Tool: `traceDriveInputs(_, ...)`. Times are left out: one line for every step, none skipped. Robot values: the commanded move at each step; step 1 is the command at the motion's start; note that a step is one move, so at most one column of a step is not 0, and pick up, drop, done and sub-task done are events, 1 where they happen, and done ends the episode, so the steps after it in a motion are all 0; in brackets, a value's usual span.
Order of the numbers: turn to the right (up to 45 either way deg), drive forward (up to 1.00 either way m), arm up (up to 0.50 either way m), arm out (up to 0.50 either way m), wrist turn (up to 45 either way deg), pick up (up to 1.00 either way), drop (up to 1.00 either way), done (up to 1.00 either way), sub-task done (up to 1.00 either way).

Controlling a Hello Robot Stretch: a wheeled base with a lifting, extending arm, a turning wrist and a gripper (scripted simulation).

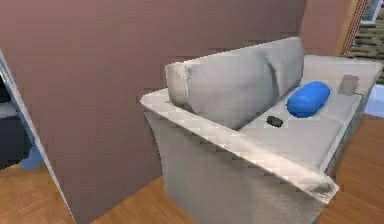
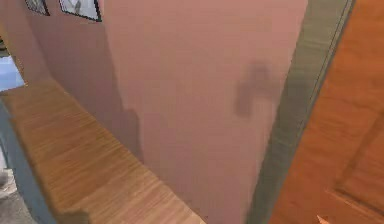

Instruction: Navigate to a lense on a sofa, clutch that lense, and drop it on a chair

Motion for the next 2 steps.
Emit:
traceDriveInputs(45.0,0.00,0.00,0.00,0.0,0.00,0.00,0.00,0.00)
traceDriveInputs(33.0,0.00,0.00,0.00,0.0,0.00,0.00,0.00,0.00)
